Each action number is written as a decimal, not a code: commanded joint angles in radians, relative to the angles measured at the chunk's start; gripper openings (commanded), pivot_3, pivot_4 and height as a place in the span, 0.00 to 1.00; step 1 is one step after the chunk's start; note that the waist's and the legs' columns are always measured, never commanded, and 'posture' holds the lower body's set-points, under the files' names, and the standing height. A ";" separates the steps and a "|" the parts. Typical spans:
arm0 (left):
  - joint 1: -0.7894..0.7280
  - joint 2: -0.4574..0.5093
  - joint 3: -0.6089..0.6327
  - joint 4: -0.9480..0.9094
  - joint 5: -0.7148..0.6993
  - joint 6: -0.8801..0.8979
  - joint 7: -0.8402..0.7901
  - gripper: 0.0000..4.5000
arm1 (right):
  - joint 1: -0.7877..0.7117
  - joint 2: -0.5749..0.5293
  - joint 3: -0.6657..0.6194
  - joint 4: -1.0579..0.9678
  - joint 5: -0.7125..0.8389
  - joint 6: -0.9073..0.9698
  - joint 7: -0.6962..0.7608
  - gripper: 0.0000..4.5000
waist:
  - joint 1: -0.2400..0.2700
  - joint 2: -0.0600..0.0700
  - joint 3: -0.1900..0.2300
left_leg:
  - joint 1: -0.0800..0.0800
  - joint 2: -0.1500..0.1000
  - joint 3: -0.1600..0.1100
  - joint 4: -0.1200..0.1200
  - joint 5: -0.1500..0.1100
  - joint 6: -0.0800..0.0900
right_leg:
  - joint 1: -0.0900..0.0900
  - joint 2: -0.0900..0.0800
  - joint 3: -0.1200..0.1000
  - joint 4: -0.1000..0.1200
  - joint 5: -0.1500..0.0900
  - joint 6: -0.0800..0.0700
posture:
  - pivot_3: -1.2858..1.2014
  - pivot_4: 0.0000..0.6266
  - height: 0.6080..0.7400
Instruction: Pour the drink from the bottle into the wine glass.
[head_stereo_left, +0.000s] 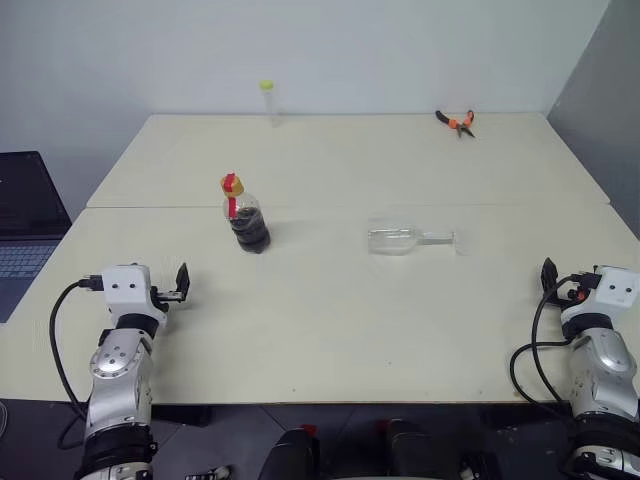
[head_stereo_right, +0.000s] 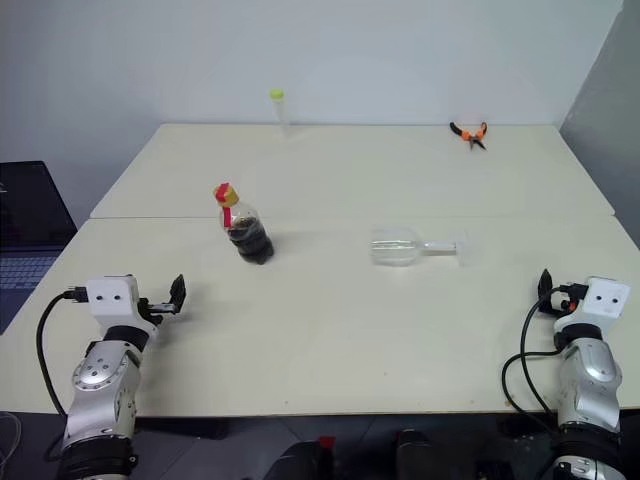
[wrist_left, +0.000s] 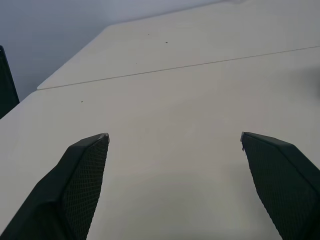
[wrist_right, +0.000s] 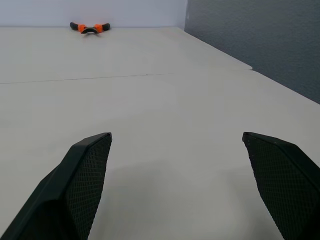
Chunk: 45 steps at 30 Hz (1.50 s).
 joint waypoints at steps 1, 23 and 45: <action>-0.007 0.001 0.009 -0.010 -0.012 -0.025 -0.007 0.99 | 0.000 -0.009 -0.009 -0.044 0.014 -0.009 0.010 1.00 | 0.000 0.000 0.000 | 0.000 0.000 0.000 0.000 0.000 0.000 | 0.000 0.000 0.000 0.000 0.000 0.000 | 0.52 0.24 1.00; -0.018 0.053 -0.032 -0.106 -0.173 -0.018 -0.319 0.99 | 0.289 -0.273 0.211 -0.901 0.299 0.448 0.497 1.00 | 0.008 -0.003 0.003 | -0.002 0.000 -0.005 0.001 0.000 0.000 | 0.001 -0.001 -0.002 -0.001 0.000 0.000 | 0.52 0.24 1.00; -0.302 0.042 -0.125 0.155 -0.135 0.038 -0.416 0.99 | 0.215 -0.339 0.318 -1.054 0.391 0.634 0.559 1.00 | 0.007 -0.016 0.011 | -0.001 -0.001 -0.009 0.002 0.000 0.000 | 0.004 -0.001 -0.004 -0.003 0.000 0.000 | 0.52 0.24 1.00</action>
